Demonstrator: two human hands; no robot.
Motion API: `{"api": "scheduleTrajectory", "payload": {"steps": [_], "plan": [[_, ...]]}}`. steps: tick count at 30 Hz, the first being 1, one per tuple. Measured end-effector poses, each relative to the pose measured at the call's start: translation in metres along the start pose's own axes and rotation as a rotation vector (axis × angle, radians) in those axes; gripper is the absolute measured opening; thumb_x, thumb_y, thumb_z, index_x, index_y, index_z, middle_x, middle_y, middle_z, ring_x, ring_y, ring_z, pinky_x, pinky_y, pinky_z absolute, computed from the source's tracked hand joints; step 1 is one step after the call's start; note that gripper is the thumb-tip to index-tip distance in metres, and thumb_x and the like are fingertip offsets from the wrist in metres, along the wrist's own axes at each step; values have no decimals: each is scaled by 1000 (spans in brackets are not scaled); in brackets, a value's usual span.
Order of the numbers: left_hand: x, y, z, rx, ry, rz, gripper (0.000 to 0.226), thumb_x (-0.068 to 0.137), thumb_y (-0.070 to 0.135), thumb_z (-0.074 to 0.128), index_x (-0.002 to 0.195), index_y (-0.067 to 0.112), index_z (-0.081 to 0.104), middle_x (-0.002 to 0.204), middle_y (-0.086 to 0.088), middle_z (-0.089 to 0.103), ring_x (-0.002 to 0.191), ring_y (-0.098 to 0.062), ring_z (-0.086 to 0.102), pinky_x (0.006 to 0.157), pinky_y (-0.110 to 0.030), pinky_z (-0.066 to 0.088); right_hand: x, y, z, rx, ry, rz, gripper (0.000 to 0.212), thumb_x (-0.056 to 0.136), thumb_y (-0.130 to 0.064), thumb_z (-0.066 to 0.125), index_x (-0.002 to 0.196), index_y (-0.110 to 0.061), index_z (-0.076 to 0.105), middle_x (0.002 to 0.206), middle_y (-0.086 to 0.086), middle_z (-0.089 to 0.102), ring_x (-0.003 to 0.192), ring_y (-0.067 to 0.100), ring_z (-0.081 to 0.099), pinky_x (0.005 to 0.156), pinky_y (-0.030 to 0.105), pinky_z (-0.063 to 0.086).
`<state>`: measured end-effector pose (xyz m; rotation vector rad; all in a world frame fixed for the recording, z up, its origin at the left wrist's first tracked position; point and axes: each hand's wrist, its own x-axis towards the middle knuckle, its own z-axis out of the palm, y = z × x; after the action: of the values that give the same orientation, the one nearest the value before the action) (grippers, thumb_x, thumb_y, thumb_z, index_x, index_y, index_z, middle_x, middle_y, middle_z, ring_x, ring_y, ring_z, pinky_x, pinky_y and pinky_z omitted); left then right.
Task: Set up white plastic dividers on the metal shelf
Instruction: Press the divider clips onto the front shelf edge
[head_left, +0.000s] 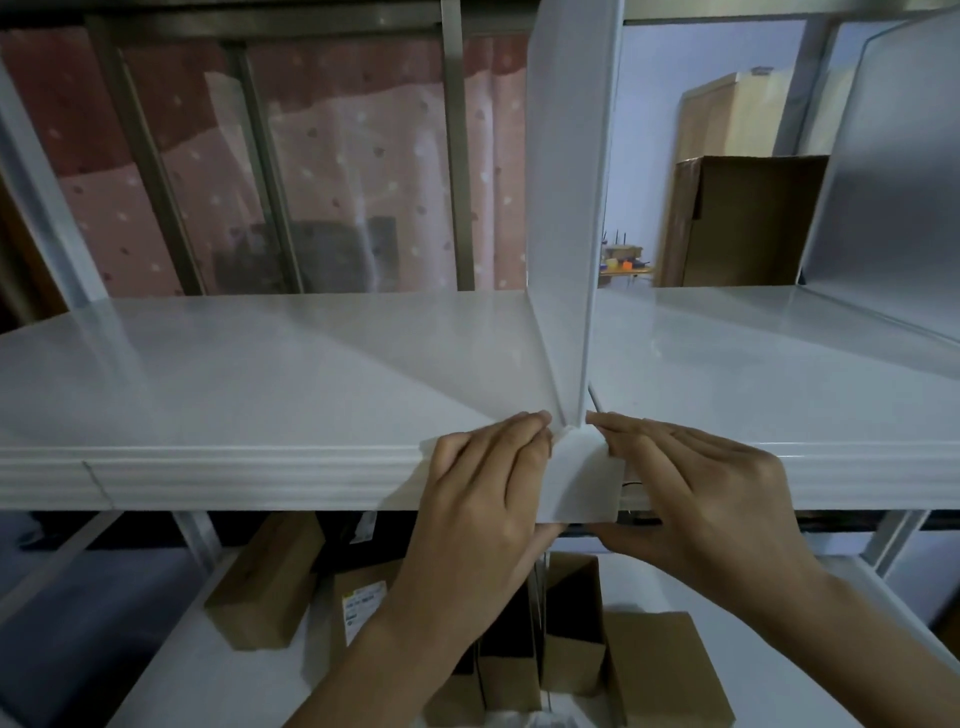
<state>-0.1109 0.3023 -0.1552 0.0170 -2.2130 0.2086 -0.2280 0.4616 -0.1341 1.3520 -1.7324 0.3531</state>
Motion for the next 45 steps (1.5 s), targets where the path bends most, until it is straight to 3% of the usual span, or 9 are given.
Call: {"api": "scheduleTrajectory", "payload": {"steps": [4,7,11,15,19,28,35,39,45], "plan": [[-1,0,2,-27,33,-20,68,64,34,87,118,7,55,124,-7,65,112,-19,63,97,-32,41,-1,2,1,7,8,-16,45,66,-38,82,96,-6,74,113,3,72,93,17,73,72,23,53],[-1,-2,3,-20,58,-22,59,68,35,84,115,6,62,124,-6,65,113,-17,61,99,-31,41,-1,1,4,7,30,-7,43,69,-37,80,97,-5,74,115,4,71,96,17,72,84,24,49],[0,-5,1,-10,87,2,52,73,36,80,113,6,67,123,-5,66,118,-16,58,102,-34,38,-2,-1,9,42,68,-17,46,73,-39,80,98,-1,73,114,8,71,103,18,70,96,36,52],[1,-7,-2,2,96,25,49,76,38,79,111,5,68,122,-5,67,119,-16,60,103,-37,40,-1,0,11,42,77,-34,51,75,-41,79,101,2,73,117,11,69,107,22,67,96,39,51],[1,-10,-2,-8,84,25,49,77,40,78,111,6,69,122,-4,67,118,-15,60,101,-38,43,0,-1,10,10,93,-28,49,80,-44,72,100,1,73,115,9,70,103,20,69,96,33,47],[-2,-16,-3,-44,63,21,51,72,37,82,109,4,69,119,-6,68,108,-18,65,97,-29,45,4,-4,11,-20,139,-54,52,84,-52,67,95,-2,75,111,5,73,96,18,72,87,27,49],[-1,-18,-5,-32,73,30,49,78,38,77,111,4,69,120,-6,68,114,-19,63,99,-31,45,3,-3,19,2,186,-99,52,85,-48,68,94,3,74,110,12,72,99,22,71,99,45,50],[-1,-21,-7,8,86,49,47,78,40,77,108,5,70,117,-5,69,107,-19,62,92,-31,44,4,-3,24,40,173,-118,48,86,-46,67,102,-1,59,112,14,71,100,23,70,105,49,44],[-2,-24,-8,32,99,53,47,76,43,78,105,6,71,117,-3,69,106,-19,62,90,-35,42,8,-4,23,2,199,-125,47,81,-42,74,85,4,74,108,13,73,92,23,73,103,50,45]]}}
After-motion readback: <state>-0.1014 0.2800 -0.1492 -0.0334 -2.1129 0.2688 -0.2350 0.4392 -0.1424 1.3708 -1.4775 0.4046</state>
